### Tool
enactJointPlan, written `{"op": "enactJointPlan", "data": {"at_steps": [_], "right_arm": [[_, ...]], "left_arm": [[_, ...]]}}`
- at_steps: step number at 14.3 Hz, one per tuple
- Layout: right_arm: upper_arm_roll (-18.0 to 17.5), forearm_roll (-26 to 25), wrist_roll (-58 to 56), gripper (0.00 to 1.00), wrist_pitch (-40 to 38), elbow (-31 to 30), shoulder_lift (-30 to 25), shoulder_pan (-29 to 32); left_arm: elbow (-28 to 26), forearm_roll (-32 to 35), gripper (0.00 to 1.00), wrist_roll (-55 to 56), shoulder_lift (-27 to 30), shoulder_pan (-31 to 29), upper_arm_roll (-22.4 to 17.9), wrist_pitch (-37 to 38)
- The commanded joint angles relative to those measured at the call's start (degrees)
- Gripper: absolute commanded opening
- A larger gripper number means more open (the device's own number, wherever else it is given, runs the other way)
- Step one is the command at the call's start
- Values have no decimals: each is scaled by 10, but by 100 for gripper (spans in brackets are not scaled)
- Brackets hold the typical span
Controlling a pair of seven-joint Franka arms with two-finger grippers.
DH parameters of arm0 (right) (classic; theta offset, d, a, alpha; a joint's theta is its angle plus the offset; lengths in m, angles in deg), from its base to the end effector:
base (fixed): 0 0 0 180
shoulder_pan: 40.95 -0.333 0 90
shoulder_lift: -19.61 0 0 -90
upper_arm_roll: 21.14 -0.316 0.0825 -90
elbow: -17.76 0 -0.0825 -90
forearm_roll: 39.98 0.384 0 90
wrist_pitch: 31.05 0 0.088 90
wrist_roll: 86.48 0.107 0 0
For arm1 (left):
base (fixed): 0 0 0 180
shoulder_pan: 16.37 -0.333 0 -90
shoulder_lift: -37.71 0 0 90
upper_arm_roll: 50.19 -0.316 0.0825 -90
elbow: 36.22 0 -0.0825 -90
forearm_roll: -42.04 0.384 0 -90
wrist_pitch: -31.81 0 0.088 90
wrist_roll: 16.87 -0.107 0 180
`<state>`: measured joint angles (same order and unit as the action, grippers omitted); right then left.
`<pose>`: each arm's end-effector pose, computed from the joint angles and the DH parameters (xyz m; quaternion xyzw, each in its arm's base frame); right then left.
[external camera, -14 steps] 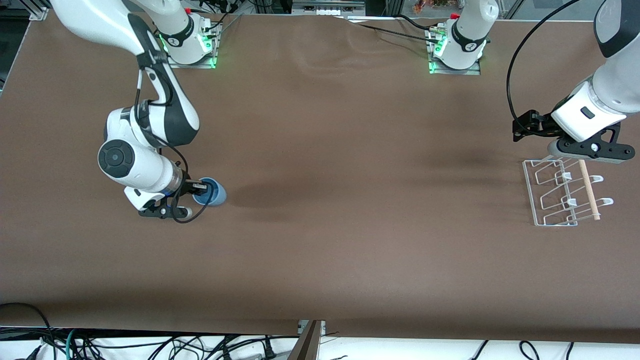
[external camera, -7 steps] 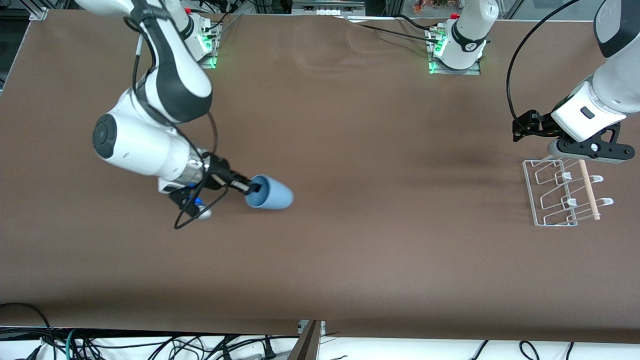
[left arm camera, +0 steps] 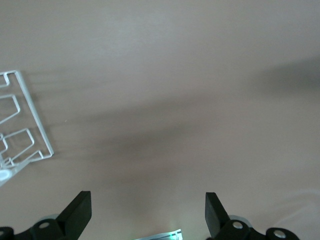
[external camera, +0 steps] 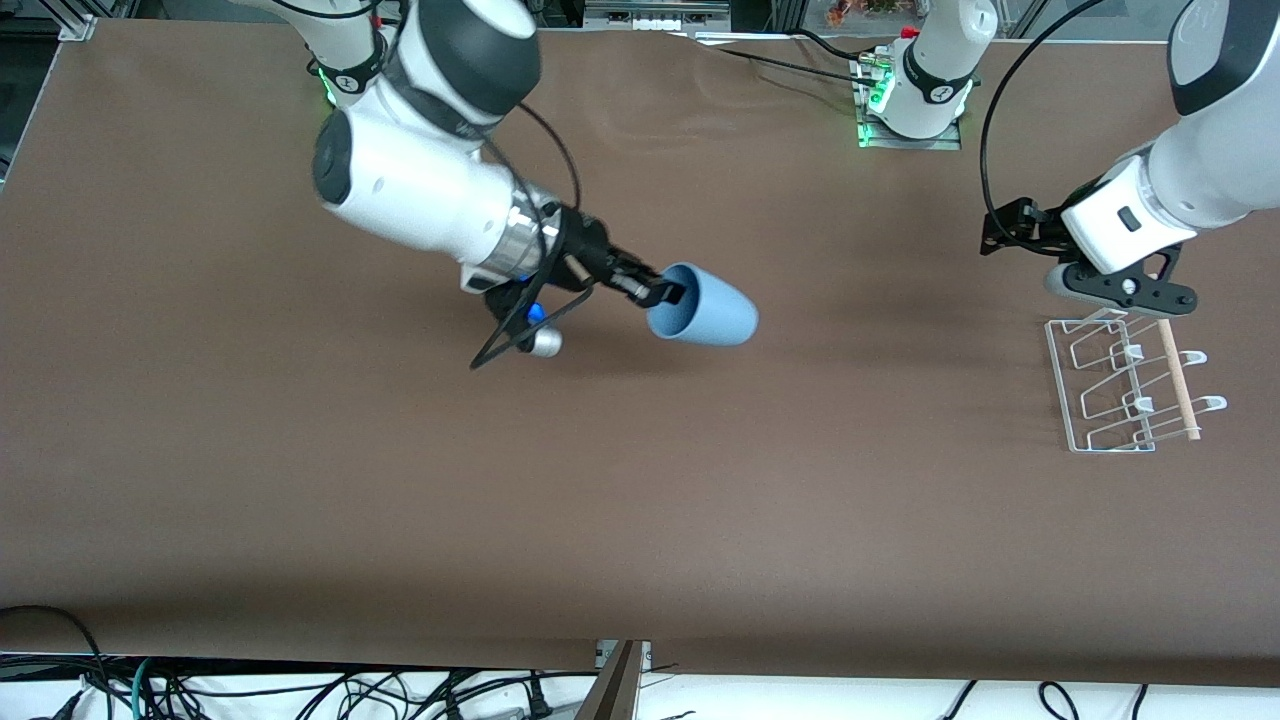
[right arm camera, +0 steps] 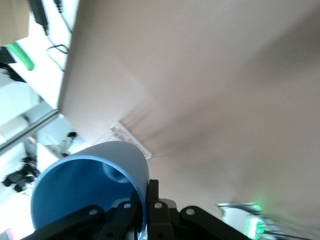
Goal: Transfer cup to left arm and place on rack
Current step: 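Lift the cup with the right gripper while the left gripper approaches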
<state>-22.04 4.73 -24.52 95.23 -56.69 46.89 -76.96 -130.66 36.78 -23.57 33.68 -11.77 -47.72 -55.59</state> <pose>0.5768 0.4600 0.5279 -0.8470 0.3482 0.1386 0.3772 0.5569 -0.0786 0.5461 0.9873 -0.1169 -0.0965 0.0470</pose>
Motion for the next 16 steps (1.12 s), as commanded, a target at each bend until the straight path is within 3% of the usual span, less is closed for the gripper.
{"op": "enactJointPlan", "data": {"at_steps": [1,6,10,16], "right_arm": [[4,12,45,0,70,36,24,-35],[4,13,117,0,85,58,32,-64],[4,13,125,0,86,61,33,-69],[5,11,127,0,85,62,32,-68]], "left_arm": [[35,-22,100,-84,-28,12,0,10],[60,-47,100,-251,-68,23,0,8],[74,-126,100,-424,-78,26,1,-7],[85,-222,100,-504,-81,35,15,-66]]}}
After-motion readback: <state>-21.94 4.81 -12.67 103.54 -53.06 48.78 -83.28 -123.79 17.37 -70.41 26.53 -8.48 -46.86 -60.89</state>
